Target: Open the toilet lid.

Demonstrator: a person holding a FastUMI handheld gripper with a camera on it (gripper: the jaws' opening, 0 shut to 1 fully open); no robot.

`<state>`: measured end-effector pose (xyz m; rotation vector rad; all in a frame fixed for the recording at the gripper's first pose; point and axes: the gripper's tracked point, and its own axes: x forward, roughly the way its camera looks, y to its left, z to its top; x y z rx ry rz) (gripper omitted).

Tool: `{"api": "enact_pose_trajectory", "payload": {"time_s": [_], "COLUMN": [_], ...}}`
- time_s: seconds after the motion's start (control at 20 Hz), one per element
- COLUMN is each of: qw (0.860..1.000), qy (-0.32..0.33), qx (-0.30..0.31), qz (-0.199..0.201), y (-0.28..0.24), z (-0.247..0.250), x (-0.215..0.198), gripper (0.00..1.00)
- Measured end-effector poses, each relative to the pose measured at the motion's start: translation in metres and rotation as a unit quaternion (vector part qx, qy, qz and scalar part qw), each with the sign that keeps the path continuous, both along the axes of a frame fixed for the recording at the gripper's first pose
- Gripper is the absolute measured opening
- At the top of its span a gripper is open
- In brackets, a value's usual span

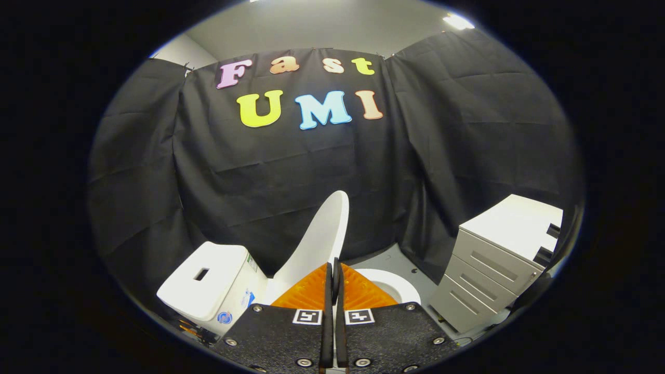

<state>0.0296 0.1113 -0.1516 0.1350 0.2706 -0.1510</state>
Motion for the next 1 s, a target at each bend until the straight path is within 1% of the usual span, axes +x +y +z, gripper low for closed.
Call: {"api": "enact_pose_trajectory", "payload": {"time_s": [0.55,0.75,1.0], "qw": [0.999,0.998,0.996], "qy": [-0.022,-0.019,-0.033], "qx": [0.005,-0.056,-0.061], "qz": [0.023,0.037,0.052], "y": [0.030,0.050,0.085], "z": [0.017,0.027,0.036], "x": [0.003,0.006,0.010], "gripper": [0.02,0.02,0.02]}}
